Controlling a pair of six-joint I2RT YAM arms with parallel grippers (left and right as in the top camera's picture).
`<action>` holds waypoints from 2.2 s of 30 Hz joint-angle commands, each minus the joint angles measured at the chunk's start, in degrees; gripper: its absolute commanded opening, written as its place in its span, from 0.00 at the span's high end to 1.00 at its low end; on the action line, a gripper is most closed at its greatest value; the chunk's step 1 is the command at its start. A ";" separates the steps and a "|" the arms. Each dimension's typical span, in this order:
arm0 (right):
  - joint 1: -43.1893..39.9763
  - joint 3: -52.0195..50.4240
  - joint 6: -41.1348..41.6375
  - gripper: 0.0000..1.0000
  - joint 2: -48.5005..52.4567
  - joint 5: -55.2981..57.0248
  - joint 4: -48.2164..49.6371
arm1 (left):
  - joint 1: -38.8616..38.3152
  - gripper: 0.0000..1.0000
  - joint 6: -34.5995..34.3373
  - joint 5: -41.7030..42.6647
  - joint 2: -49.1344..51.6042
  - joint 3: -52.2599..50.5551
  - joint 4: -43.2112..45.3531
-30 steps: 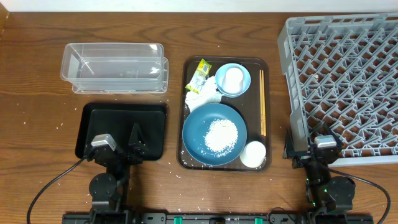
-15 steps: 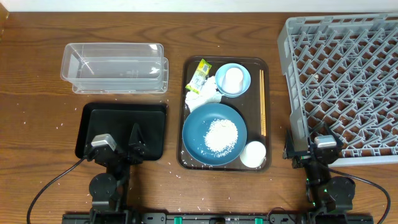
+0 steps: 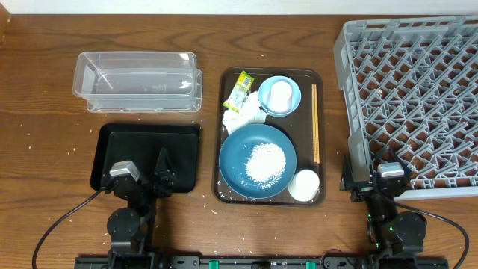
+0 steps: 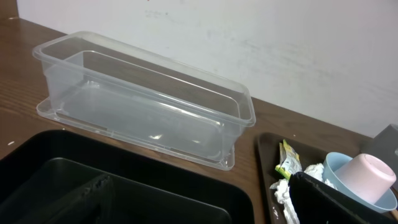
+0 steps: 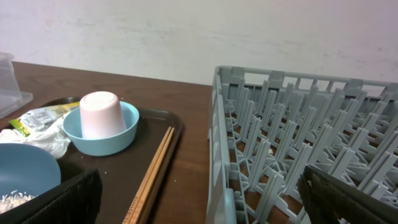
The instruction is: Sort waste into correct bins and load items into the dishwasher rack
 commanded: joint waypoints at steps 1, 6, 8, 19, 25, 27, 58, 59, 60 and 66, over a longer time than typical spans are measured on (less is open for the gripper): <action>-0.66 -0.09 -0.72 0.01 -0.20 0.37 -0.26 | -0.28 0.08 1.14 -0.66 0.07 -1.70 -1.03; -0.66 -0.09 -0.72 0.01 -0.20 0.37 -0.26 | -0.28 0.08 1.16 -0.66 0.07 -1.70 -1.03; -0.66 -0.09 -0.72 0.01 -0.20 0.37 -0.26 | -0.28 0.08 1.14 -0.66 0.07 -1.70 -1.03; -0.66 -0.09 -0.72 0.01 -0.20 0.37 -0.26 | -0.28 0.08 1.14 -0.66 0.07 -1.70 -0.31; -0.66 -0.09 -0.72 0.01 -0.20 0.37 -0.26 | -0.28 0.08 0.44 3.61 0.07 -1.70 -0.37; -0.66 -0.09 -0.72 0.01 -0.20 0.37 -0.26 | -0.28 0.08 0.44 6.67 0.07 -1.70 1.62; -0.66 -0.09 -0.72 0.01 -0.20 0.37 -0.26 | -1.31 0.08 -2.91 48.92 38.84 33.62 7.17; -0.66 -0.09 -0.72 0.01 -0.20 0.37 -0.26 | -2.10 0.08 -2.43 52.68 43.54 37.57 4.13; -0.66 -0.09 -0.72 0.01 -0.20 0.37 -0.26 | -2.93 0.08 -2.03 55.06 47.25 40.87 1.18; -0.63 -0.09 -0.72 0.01 -0.20 0.37 -0.26 | -10.36 0.02 3.78 57.48 64.24 55.54 -13.60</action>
